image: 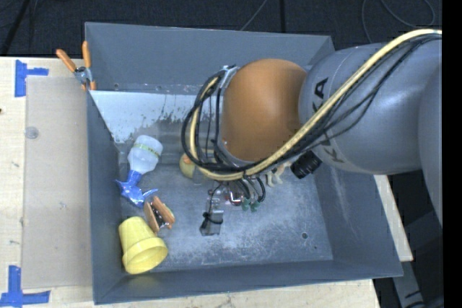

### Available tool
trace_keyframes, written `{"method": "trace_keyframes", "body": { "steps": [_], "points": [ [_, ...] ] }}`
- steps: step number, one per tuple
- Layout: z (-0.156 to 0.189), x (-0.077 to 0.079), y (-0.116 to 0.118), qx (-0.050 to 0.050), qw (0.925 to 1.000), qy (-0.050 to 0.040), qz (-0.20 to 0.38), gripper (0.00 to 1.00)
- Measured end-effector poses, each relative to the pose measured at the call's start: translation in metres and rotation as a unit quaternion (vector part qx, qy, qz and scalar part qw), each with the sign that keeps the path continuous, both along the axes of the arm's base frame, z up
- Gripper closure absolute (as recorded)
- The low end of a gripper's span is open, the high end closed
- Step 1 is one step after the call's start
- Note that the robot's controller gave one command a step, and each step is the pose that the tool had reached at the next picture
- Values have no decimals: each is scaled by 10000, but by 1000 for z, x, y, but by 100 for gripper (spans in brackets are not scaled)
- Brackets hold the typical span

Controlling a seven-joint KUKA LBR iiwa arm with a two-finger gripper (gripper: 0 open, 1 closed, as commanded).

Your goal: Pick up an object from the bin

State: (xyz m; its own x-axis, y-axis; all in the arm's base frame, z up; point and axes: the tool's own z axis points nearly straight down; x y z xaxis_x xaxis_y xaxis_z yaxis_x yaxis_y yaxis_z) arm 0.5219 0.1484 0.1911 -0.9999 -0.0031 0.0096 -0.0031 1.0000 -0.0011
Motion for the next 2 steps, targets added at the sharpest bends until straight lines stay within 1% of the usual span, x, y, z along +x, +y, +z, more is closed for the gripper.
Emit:
{"method": "trace_keyframes", "body": {
  "steps": [1,2],
  "points": [
    [4,2,-1,5,10000,-38,-21,0],
    [-36,15,23,6,9991,-51,-411,0]
  ]
}}
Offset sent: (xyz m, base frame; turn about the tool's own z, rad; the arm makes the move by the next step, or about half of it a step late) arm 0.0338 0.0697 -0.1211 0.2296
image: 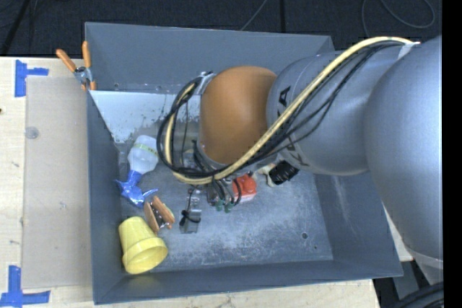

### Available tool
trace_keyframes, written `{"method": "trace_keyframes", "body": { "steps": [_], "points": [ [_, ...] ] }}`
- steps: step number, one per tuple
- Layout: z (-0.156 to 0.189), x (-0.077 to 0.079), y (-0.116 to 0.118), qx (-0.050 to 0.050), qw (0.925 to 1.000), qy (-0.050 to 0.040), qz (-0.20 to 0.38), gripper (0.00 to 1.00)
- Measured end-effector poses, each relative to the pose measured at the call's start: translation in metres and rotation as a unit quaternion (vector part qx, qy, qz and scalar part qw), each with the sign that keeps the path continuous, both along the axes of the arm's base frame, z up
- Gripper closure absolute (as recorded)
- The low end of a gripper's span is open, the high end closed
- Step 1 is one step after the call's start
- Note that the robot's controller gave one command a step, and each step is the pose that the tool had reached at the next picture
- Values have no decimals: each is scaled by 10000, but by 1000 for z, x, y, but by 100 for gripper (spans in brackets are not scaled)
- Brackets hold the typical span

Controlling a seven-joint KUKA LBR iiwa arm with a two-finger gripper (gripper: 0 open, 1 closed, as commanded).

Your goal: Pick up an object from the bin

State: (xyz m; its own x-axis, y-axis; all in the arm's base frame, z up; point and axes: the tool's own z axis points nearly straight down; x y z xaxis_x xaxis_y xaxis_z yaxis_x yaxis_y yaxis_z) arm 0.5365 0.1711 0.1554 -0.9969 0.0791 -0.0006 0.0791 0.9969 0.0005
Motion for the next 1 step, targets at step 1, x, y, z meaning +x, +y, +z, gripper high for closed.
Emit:
{"method": "trace_keyframes", "body": {
  "steps": [1],
  "points": [
    [-15,13,26,-10,9984,31,561,0]
  ]
}}
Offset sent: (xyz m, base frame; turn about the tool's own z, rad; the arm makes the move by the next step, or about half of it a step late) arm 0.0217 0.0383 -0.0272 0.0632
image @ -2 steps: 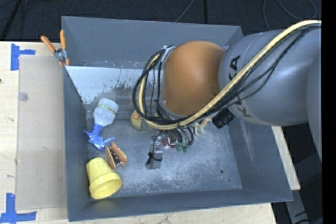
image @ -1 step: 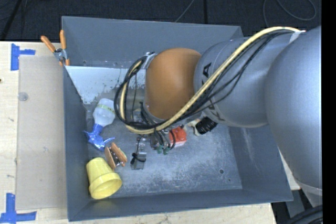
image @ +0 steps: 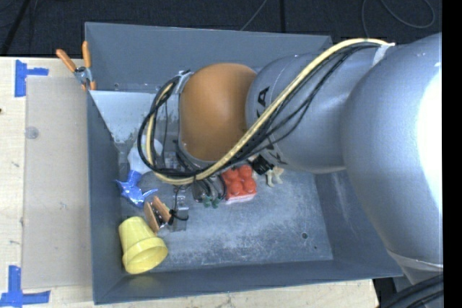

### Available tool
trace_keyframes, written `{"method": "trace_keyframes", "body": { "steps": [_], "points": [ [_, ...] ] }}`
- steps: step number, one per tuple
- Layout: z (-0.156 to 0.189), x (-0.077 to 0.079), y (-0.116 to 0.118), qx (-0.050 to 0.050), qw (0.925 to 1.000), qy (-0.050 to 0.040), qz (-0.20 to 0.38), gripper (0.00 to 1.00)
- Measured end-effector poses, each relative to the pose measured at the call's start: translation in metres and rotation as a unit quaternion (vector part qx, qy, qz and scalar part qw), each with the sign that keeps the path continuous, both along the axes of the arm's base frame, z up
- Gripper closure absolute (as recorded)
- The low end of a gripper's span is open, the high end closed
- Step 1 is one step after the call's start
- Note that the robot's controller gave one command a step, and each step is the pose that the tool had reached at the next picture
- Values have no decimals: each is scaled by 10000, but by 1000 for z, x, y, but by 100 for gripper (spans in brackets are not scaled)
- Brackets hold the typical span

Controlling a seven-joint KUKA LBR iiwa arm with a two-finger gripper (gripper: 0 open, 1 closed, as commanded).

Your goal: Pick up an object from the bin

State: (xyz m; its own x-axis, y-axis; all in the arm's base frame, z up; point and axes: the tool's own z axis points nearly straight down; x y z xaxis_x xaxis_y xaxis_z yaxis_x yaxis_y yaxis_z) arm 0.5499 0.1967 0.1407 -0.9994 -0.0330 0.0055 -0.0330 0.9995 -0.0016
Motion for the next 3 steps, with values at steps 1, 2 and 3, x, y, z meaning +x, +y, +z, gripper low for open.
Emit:
{"method": "trace_keyframes", "body": {
  "steps": [1,2,3],
  "points": [
    [-4,5,8,12,9939,-17,1100,0],
    [-25,8,10,6,9997,-6,224,0],
    [-59,24,17,43,9326,-6,3608,100]
  ]
}}
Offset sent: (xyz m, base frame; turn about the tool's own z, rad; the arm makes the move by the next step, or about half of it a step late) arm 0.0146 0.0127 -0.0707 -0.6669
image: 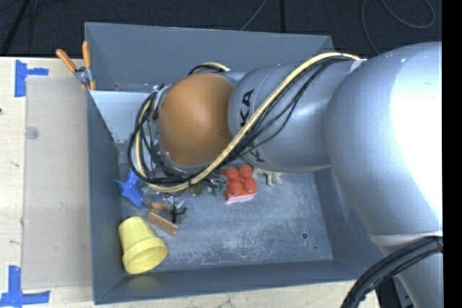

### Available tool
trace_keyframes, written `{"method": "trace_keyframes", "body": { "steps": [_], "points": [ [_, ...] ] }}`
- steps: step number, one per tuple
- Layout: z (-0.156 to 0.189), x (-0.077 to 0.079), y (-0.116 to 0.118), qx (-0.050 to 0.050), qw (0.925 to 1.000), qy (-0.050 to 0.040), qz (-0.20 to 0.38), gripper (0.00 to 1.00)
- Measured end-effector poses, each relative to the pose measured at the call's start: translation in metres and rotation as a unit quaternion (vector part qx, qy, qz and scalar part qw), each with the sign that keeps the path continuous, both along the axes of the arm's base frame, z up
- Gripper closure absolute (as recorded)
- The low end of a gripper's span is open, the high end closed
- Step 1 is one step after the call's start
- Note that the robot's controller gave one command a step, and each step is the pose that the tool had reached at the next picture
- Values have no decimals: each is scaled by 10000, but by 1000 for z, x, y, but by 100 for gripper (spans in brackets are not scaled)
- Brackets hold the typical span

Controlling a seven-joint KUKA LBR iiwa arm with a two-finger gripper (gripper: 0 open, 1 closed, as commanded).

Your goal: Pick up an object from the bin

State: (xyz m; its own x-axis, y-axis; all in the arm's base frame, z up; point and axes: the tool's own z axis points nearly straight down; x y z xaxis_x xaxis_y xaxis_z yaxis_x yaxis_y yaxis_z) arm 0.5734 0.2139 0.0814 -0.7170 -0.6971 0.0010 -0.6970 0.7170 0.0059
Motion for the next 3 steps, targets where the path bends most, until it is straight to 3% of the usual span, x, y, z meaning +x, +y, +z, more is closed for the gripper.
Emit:
{"method": "trace_keyframes", "body": {
  "steps": [3],
  "points": [
    [7,0,0,23,10000,-42,-13,100]
  ]
}}
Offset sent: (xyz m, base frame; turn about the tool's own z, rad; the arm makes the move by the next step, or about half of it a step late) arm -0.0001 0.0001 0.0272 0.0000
